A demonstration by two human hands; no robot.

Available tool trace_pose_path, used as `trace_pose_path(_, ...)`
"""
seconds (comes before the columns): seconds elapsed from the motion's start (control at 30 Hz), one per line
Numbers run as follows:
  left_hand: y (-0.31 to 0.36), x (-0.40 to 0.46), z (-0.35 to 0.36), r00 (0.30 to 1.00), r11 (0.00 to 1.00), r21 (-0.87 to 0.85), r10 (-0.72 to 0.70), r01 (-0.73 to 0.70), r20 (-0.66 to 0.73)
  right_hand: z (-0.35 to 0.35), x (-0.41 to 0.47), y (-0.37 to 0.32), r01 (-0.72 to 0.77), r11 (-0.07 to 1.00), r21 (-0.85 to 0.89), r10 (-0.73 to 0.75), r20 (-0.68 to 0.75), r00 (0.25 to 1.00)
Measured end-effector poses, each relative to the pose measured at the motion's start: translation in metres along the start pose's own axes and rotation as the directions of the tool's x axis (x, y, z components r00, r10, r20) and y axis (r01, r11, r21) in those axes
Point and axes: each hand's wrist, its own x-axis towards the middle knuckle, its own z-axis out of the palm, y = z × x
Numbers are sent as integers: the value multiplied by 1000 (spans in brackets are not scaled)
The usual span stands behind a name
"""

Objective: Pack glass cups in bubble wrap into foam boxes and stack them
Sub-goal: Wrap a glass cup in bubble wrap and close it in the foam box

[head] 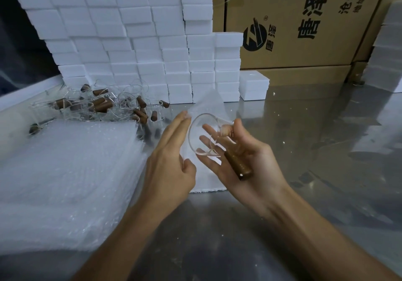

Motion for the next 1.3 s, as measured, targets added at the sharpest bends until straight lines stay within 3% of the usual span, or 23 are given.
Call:
trace_pose_path(0.3, 5, -5, 1, 985, 992, 42, 112, -119, 129, -8, 11, 7, 112, 965, -239, -136, -90, 987)
trace_pose_path(0.67, 16, -10, 13, 931, 931, 97, 338, -352, 135, -11, 12, 14, 231, 944, -234, -264, -118, 957)
trace_pose_path(0.77, 22, -14, 17, 912, 921, 42, 376, -388, 166, -14, 12, 11, 200, 955, -219, -235, -148, 961)
trace_pose_path(0.9, 27, -16, 17, 872, 896, -88, 444, -435, 206, -17, 11, 5, 195, 966, -171, -206, -53, 977)
trace_pose_path(1.0, 23, -13, 8, 887, 889, -97, 455, -448, 74, -22, 15, 0, 208, 964, -167, -220, -56, 974)
trace_pose_path(1.1, 12, -4, -6, 886, 910, -11, 401, -415, -232, -23, 18, -9, 168, 977, -132, -178, -60, 982)
trace_pose_path(1.2, -5, 9, -21, 868, 969, 44, 236, -241, -437, -31, 17, -20, 120, 981, -152, -126, -25, 992)
trace_pose_path(1.27, -14, 16, -31, 880, 989, -142, -32, -41, -473, -39, 16, -25, 87, 979, -185, -88, -1, 996)
trace_pose_path(1.3, -16, 19, -36, 882, 948, -311, -198, 62, -428, -41, 13, -28, 71, 978, -197, -69, 18, 997)
